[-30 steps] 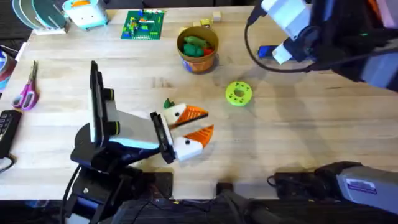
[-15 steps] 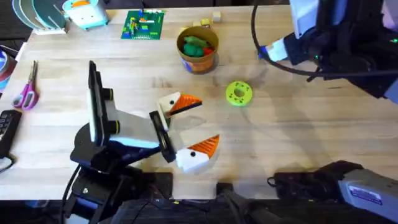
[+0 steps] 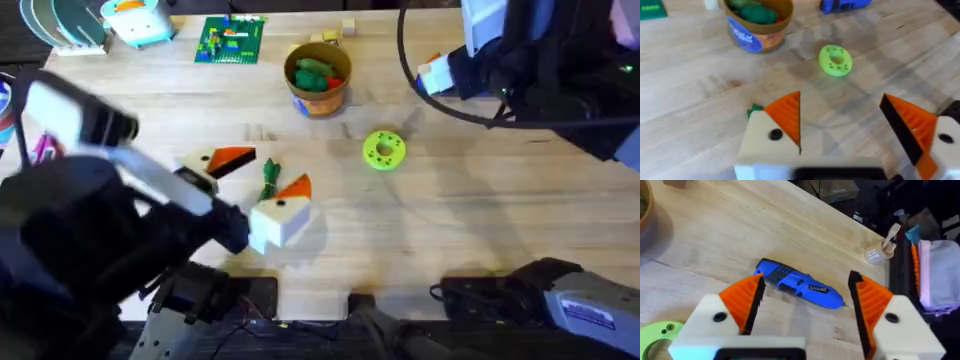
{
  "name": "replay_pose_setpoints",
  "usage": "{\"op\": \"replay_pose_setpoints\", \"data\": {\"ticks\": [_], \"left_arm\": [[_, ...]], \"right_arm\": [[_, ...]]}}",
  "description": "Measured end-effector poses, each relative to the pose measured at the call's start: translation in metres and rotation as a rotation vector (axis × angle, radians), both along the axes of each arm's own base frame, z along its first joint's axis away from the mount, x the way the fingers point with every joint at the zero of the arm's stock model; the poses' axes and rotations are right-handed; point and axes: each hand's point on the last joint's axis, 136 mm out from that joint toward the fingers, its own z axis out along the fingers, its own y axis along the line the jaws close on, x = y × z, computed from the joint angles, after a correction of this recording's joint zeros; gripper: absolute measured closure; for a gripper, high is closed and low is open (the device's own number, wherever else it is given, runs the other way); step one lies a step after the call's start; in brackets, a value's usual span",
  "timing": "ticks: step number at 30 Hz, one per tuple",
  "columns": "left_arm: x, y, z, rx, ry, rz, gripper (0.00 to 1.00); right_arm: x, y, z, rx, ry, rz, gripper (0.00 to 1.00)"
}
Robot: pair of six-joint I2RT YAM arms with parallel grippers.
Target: Pick up the gripper from the table and insert it into the empty holder that is missing its gripper. Then pick up a screw, insert it into the mounting hole, and use the screwdriver to tighten it. Finally, clean up the table by picking up the vegetable and placing it into the bucket.
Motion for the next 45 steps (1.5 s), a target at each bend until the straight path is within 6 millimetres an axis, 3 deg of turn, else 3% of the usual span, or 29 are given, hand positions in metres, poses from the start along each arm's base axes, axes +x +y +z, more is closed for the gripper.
{"op": "replay_pose_setpoints", "data": {"ticks": [5,9,12,24,31,39,42,43,45], "left_arm": [[0.021,0.009,-0.022,0.123,0.242,0.068,0.009],[0.035,0.012,-0.054,0.208,0.411,0.094,0.009],[0.039,0.016,-0.079,0.269,0.523,0.110,0.009],[0.043,0.022,-0.140,0.395,0.780,0.119,0.009],[0.047,0.022,-0.157,0.417,0.824,0.119,0.009],[0.053,0.021,-0.157,0.412,0.803,0.122,0.010],[0.053,0.021,-0.157,0.411,0.803,0.123,0.122],[0.053,0.021,-0.157,0.410,0.805,0.126,0.216],[0.053,0.022,-0.157,0.414,0.803,0.126,0.515]], "right_arm": [[0.000,0.004,-0.001,0.013,0.004,0.020,0.010],[0.000,0.006,-0.001,0.019,0.006,0.029,0.010],[0.000,0.006,-0.001,0.021,0.007,0.032,0.010],[0.000,0.007,-0.002,0.022,0.007,0.034,0.011],[0.000,0.007,-0.002,0.022,0.007,0.034,0.010],[0.000,0.007,-0.002,0.022,0.008,0.034,0.010],[0.000,0.007,-0.002,0.022,0.007,0.034,0.010],[0.000,0.007,-0.002,0.022,0.007,0.034,0.010],[0.000,0.007,-0.002,0.022,0.008,0.034,0.010]]}}
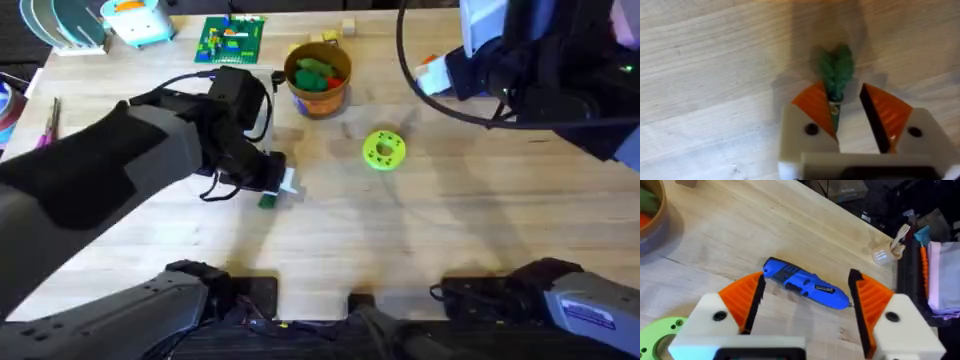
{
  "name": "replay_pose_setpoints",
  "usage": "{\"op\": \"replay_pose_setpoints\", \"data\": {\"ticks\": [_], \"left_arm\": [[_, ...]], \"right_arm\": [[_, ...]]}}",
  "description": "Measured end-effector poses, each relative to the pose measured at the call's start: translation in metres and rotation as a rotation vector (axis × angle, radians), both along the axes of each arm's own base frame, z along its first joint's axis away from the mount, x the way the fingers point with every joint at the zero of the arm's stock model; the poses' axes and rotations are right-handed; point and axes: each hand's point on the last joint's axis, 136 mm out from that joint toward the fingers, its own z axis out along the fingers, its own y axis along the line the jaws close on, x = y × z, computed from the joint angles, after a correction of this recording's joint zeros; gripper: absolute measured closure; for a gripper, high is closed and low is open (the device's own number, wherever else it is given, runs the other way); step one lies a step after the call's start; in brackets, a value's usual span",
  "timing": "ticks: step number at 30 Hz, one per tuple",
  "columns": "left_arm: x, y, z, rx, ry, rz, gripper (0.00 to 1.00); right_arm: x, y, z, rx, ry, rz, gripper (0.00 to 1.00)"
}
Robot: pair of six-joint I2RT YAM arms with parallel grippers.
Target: Pick up the gripper from the table and insert it into the empty holder that is missing its gripper. Then pick up a screw, insert it into the mounting hole, and use the screwdriver to tighten it. Finally, clean up the table by picking up the vegetable and placing it into the bucket.
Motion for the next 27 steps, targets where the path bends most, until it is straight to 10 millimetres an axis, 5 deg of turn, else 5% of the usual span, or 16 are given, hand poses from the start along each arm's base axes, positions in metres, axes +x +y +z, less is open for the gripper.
{"op": "replay_pose_setpoints", "data": {"ticks": [6,17,22,27], "left_arm": [[0.001,-0.001,0.000,-0.002,-0.004,0.000,0.969],[0.001,0.000,0.013,0.001,0.021,0.027,0.977],[0.046,-0.013,0.065,-0.045,-0.132,0.035,0.977],[0.127,-0.036,0.147,-0.164,-0.491,0.057,0.977]], "right_arm": [[0.000,0.000,0.000,0.000,0.000,0.000,0.009],[0.000,0.000,0.000,0.000,0.000,0.000,0.010],[0.000,0.000,0.000,0.000,0.000,0.000,0.010],[0.000,0.000,0.000,0.000,0.000,0.000,0.010]]}}
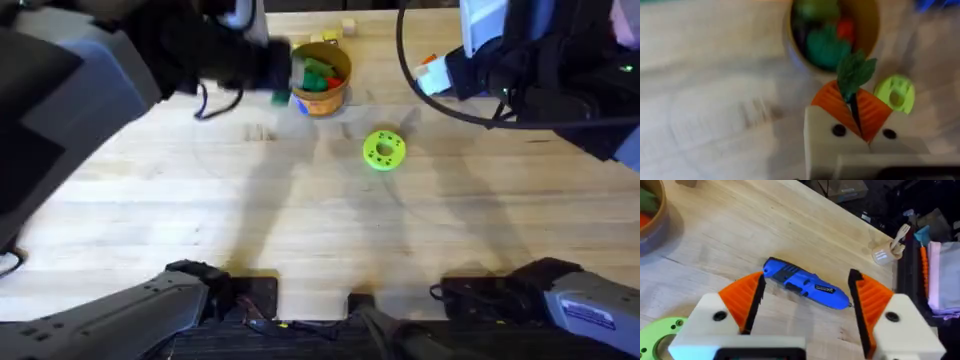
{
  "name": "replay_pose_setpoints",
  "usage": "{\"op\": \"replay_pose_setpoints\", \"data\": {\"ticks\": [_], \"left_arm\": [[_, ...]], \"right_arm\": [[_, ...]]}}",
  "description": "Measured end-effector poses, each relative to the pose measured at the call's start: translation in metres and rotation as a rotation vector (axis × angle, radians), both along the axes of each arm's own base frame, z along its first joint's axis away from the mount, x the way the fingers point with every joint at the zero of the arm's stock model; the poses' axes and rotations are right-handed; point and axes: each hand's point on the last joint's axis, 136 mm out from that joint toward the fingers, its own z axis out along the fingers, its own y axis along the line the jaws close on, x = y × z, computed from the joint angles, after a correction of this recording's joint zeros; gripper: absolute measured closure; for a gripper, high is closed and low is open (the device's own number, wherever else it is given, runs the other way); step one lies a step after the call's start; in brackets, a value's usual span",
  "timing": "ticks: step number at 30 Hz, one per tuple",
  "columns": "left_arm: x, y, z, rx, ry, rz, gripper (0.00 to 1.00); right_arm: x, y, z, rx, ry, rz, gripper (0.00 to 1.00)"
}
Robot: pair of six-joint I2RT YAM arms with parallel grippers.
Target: Pick up the gripper from the table and insert it into the empty holder that is missing its gripper. Then pick up a screw, insert it into the mounting hole, and use the screwdriver to tighten it. Finally, clean up the table by picking up the vegetable and placing it into the bucket.
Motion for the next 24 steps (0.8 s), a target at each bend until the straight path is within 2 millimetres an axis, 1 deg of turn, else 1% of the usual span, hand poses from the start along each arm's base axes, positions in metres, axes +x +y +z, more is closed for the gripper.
{"op": "replay_pose_setpoints", "data": {"ticks": [1,2,4,6,7,9,11,14,17,24], "left_arm": [[0.017,-0.005,0.019,-0.037,-0.086,0.013,0.977],[0.028,-0.008,0.034,-0.073,-0.147,0.031,0.977],[0.044,-0.013,0.055,-0.159,-0.220,0.087,0.977],[0.057,-0.017,0.065,-0.248,-0.245,0.148,0.977],[0.062,-0.019,0.066,-0.295,-0.240,0.183,0.977],[0.070,-0.025,0.060,-0.366,-0.202,0.242,0.977],[0.077,-0.031,0.046,-0.414,-0.146,0.302,0.977],[0.081,-0.037,0.021,-0.435,-0.069,0.373,0.977],[0.084,-0.039,0.005,-0.432,-0.029,0.421,0.977],[0.088,-0.039,-0.011,-0.445,0.014,0.481,0.978]], "right_arm": [[0.000,0.000,0.000,0.000,0.000,0.000,0.010],[0.000,0.000,0.000,0.000,0.000,0.000,0.010],[0.000,0.000,0.000,0.000,0.000,0.000,0.009],[0.000,0.000,0.000,0.000,0.000,0.000,0.010],[0.000,0.000,0.000,0.000,0.000,0.000,0.010],[0.000,0.000,0.000,0.000,0.000,0.000,0.010],[0.000,0.000,0.000,0.000,0.000,0.000,0.010],[0.000,0.000,0.000,0.000,0.000,0.000,0.010],[0.000,0.000,0.000,0.000,0.000,0.000,0.010],[0.000,0.000,0.000,0.000,0.000,0.000,0.010]]}}
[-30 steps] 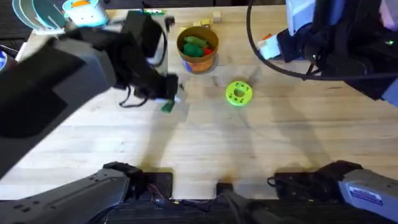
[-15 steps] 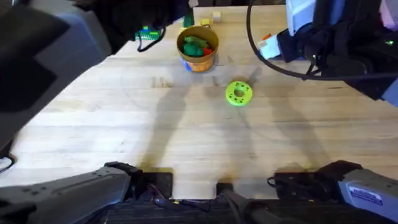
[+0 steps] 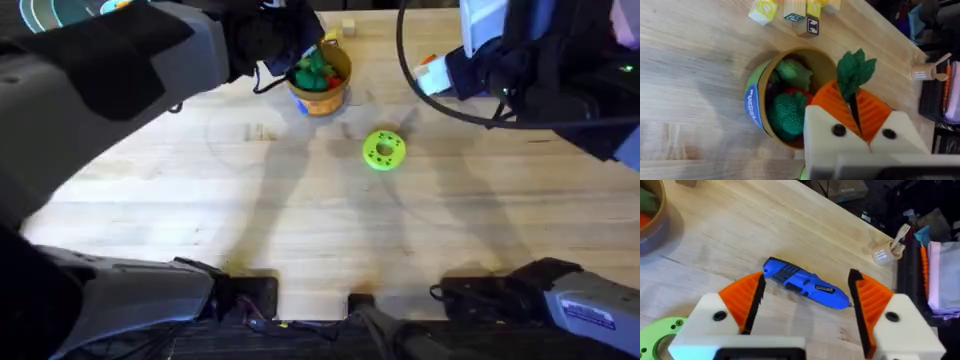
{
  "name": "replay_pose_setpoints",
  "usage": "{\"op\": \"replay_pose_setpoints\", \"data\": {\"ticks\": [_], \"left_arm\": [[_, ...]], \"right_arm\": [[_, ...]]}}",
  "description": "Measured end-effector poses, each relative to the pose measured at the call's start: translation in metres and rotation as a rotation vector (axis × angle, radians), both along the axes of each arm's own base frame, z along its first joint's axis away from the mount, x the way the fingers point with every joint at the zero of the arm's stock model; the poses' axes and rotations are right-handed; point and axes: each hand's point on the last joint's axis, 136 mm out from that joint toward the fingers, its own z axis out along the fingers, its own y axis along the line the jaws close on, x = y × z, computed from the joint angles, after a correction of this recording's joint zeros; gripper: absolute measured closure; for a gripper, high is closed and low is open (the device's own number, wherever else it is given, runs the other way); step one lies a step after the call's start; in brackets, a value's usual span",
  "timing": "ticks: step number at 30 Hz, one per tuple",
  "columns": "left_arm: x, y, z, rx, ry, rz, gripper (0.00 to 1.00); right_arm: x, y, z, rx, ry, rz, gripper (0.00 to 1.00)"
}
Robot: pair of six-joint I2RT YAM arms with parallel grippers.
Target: Pick up the gripper from the table and insert it into the empty holder that is missing its gripper. Then pick up a screw, insert it into the mounting hole, and use the screwdriver to tighten it. Finally, clean up the table by picking up the vegetable and placing it into the bucket.
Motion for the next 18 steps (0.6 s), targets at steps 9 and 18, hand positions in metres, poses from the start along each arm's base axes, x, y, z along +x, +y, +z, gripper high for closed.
{"op": "replay_pose_setpoints", "data": {"ticks": [9,18], "left_arm": [[0.0013,-0.0005,-0.0043,-0.016,0.016,0.016,0.444],[0.0013,-0.0005,-0.0043,-0.021,0.018,0.020,0.009]], "right_arm": [[0.0000,0.0000,0.0000,0.000,0.000,0.000,0.010],[0.0000,0.0000,0.0000,0.000,0.000,0.000,0.011]]}}
